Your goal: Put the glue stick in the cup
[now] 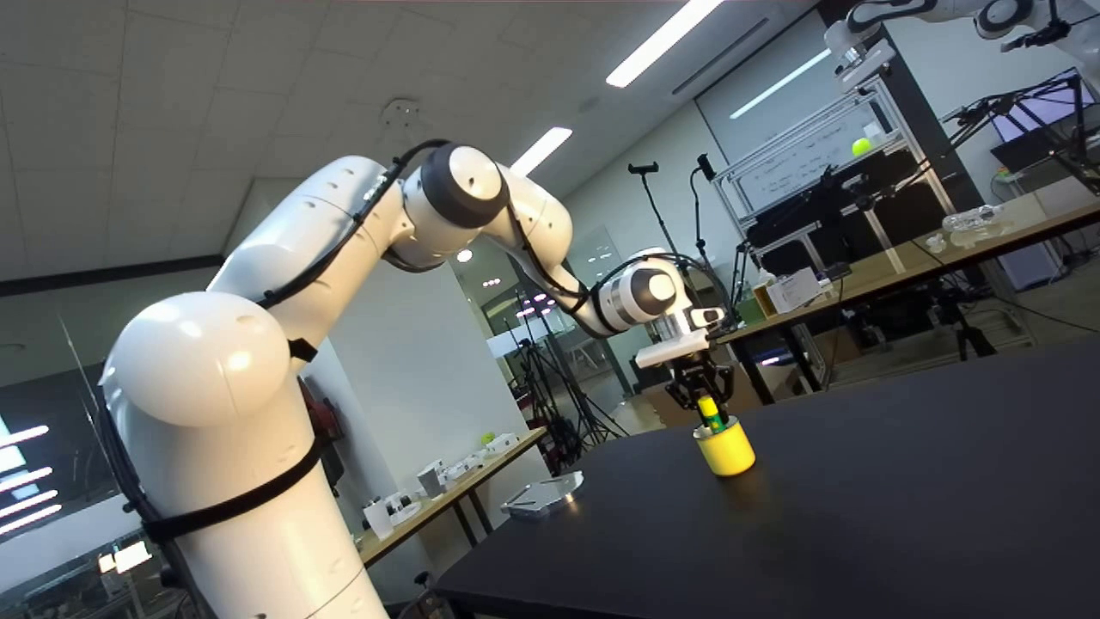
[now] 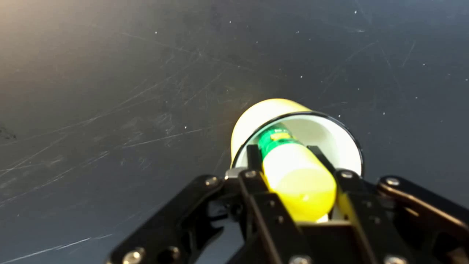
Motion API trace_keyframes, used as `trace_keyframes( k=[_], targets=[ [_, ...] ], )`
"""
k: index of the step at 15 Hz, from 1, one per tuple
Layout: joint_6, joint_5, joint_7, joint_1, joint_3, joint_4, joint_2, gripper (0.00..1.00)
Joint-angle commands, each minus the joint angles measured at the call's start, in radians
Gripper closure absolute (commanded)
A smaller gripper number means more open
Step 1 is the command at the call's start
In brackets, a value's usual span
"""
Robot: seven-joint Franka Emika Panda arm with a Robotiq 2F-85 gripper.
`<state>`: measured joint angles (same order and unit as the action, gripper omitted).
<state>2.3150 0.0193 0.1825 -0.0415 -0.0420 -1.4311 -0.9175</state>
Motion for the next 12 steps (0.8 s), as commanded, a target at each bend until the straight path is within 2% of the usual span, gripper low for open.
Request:
trace_keyframes(
  k=[1,2,4,8,9,12],
  targets=[
    [-0.05,-0.002,-0.009,-0.002,-0.002,0.079,-0.047,0.91],
    [-0.057,-0.001,-0.011,-0.001,-0.003,0.088,-0.049,0.44],
    [-0.061,0.003,-0.008,-0.002,-0.008,0.098,-0.04,0.34],
    [-0.065,0.018,-0.004,-0.008,-0.022,0.108,0.018,0.05],
    [-0.06,0.021,-0.004,-0.009,-0.024,0.102,0.039,0.01],
    [-0.097,0.034,0.016,-0.018,-0.033,0.06,0.127,0.0]
  ],
)
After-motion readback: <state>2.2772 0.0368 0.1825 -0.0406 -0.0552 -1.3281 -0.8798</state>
